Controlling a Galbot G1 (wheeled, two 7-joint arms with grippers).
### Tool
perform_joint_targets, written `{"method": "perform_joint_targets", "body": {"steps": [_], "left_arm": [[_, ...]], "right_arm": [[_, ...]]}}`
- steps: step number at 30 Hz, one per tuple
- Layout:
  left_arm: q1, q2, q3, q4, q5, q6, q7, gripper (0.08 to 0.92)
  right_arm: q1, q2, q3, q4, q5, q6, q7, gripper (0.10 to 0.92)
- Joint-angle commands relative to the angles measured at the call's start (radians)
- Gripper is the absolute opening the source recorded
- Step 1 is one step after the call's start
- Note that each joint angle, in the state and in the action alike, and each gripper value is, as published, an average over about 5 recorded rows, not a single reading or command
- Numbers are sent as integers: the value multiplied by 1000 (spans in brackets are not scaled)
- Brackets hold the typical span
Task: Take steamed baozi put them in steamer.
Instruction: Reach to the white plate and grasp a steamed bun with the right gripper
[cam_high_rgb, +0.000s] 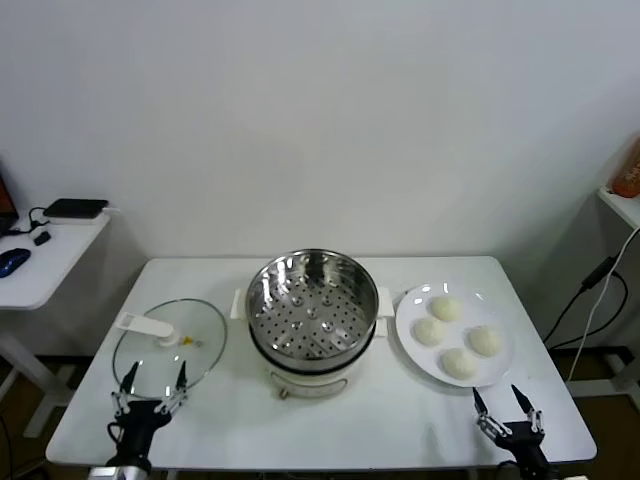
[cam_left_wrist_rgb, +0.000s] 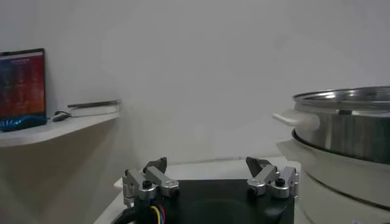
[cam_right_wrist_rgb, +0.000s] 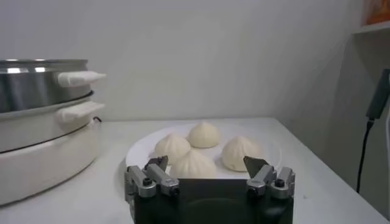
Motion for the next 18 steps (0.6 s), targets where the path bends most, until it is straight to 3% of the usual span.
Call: {"method": "perform_joint_targets", "body": {"steps": [1, 4, 10, 18], "left_arm": [[1, 1, 1, -2, 2, -1, -2, 823], [0, 0, 4, -10, 6, 0, -1, 823], [-18, -7, 10, -20, 30, 4, 9, 823], [-54, -30, 17, -27, 47, 11, 12, 823]], "right_arm": [[9, 3, 10, 15, -4, -13, -1, 823], [49, -19, 43, 49, -30, -65, -22, 823], [223, -149, 89, 115, -116, -322, -78, 823], [508, -375, -1, 78, -180, -552, -260, 823]]}}
